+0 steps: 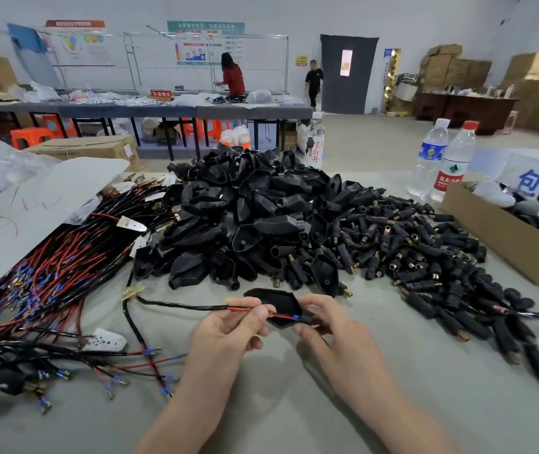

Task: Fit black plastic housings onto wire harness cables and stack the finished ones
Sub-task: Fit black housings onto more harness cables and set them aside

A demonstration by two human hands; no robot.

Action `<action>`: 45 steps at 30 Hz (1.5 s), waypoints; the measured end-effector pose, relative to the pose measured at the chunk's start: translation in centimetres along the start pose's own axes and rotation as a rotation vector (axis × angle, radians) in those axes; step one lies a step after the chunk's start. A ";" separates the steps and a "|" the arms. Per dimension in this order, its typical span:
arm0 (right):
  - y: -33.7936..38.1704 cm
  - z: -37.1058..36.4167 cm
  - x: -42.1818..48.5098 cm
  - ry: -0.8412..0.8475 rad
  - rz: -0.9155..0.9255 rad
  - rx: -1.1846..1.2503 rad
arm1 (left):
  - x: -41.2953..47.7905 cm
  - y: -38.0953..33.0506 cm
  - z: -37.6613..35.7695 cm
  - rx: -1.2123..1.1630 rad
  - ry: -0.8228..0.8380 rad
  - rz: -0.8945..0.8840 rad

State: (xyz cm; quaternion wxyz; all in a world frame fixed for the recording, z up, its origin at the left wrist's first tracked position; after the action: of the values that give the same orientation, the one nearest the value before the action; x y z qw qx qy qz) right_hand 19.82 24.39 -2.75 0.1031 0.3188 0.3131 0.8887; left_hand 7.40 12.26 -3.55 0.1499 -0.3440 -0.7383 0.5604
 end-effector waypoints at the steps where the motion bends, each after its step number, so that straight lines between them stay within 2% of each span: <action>1: 0.1 0.0 0.0 -0.003 0.001 -0.002 | 0.0 0.0 0.0 -0.001 -0.002 -0.001; 4: 0.1 -0.4 0.1 -0.033 -0.016 0.082 | 0.0 0.2 -0.2 0.067 -0.019 -0.036; 10: 0.0 -1.3 -0.1 -0.123 -0.156 0.630 | -0.1 0.3 -0.3 0.225 -0.093 -0.108; 12: -0.2 -1.1 0.1 -0.154 -0.206 0.693 | -0.3 0.2 -0.4 0.273 -0.084 -0.133; 16: -0.8 -0.3 0.2 -0.189 -0.268 0.610 | -0.5 0.3 -0.8 0.472 -0.058 -0.184; 21: -1.0 0.3 0.2 -0.140 -0.209 0.442 | -0.3 -0.1 0.2 0.685 -0.191 -0.310; 24: -1.3 1.0 0.3 -0.177 -0.197 0.458 | 0.0 -0.8 1.4 0.712 -0.295 -0.324; 27: -1.7 1.0 0.2 -0.169 -0.229 0.502 | -0.1 -1.1 1.9 0.817 -0.292 -0.373; 29: -1.8 0.7 0.0 -0.135 -0.244 0.518 | -0.4 -1.1 1.5 0.915 -0.249 -0.436; 31: -1.8 0.4 -0.1 -0.095 -0.253 0.524 | -0.5 -0.6 0.8 1.012 -0.119 -0.439; 33: -1.5 0.0 -0.2 -0.042 -0.252 0.531 | -0.5 0.5 0.5 1.146 0.027 -0.377; 35: -1.3 -0.2 -0.1 0.013 -0.233 0.495 | -0.3 1.3 0.6 1.258 0.089 -0.289; 38: -1.3 -0.1 -0.1 0.015 -0.241 0.477 | -0.1 1.1 0.9 1.149 0.085 -0.237; 41: -1.8 0.7 0.0 -0.043 -0.252 0.441 | 0.0 0.2 1.0 1.092 0.016 -0.262; 45: -2.6 1.6 0.2 -0.096 -0.223 0.401 | 0.1 -0.2 1.6 1.001 -0.080 -0.197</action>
State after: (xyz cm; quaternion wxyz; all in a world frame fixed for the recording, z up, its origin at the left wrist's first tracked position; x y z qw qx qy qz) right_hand 20.69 27.28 -3.28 0.1502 0.3379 0.5115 0.7756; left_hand 6.31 11.17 -3.95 0.3202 -0.1372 -0.4135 0.8412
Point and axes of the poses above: each hand's wrist, its own x-axis towards the middle knuckle, its own z-axis out of the back of the hand, y = z × x, the point moved 4 cm from there along x, towards the middle knuckle, and after that the axes turned 13 degrees about z, right-handed, at the moved point
